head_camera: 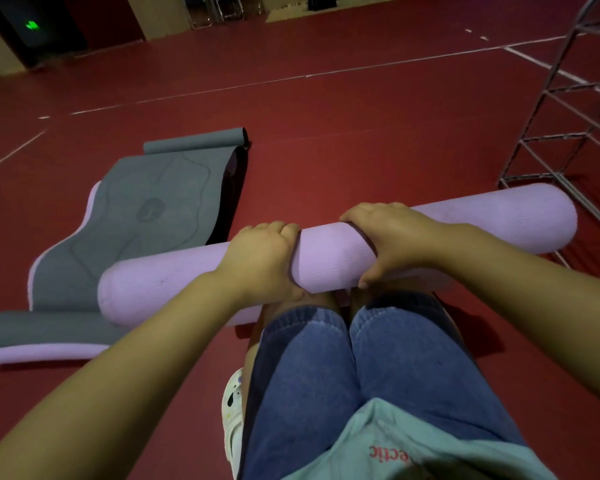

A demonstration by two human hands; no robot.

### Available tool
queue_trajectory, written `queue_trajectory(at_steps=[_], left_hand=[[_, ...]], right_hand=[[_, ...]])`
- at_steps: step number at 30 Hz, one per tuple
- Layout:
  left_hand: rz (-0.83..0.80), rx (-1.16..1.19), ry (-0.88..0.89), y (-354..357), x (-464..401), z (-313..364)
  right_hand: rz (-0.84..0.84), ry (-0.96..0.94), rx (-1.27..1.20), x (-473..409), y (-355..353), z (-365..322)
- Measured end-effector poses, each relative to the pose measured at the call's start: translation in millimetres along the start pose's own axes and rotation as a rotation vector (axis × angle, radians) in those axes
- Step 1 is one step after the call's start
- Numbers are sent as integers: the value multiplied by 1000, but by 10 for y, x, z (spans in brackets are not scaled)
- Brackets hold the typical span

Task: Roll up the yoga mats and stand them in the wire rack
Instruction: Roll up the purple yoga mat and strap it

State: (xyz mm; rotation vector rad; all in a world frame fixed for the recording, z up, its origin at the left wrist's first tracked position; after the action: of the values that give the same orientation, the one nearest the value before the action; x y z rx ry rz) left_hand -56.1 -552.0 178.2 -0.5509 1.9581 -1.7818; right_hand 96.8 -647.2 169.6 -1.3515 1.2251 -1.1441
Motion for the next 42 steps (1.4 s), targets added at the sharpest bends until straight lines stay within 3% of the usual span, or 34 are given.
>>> queue_trajectory(at_steps=[7, 18, 25, 31, 37, 42], left_hand=[[71, -24, 37, -385, 100, -19], [153, -80, 126, -889, 971, 264], [-274, -10, 27, -275, 809, 148], [-429, 121, 63, -207, 525, -10], [-538, 177, 75, -205, 315, -42], [-608, 312, 34, -156, 238, -113]], right_hand=[[51, 13, -9, 211, -293, -143], [43, -68, 4, 956, -590, -743], [-70, -65, -228, 712, -75, -627], [-159, -77, -406, 445, -48, -346], [-206, -94, -425, 342, -75, -252], [-6, -172, -329, 429, -212, -304]])
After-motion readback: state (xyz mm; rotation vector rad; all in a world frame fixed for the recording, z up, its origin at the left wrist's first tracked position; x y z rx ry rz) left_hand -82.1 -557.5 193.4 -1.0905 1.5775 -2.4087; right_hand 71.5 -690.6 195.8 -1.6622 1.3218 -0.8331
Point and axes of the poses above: each hand's wrist, its own x-axis away from the middle knuckle, its own y-axis out of the palm, z = x × y, the point moved 4 cm from there along -x, towards the middle knuckle, and after that the axes turned 12 degrees about -y, right-handed, at the moved point
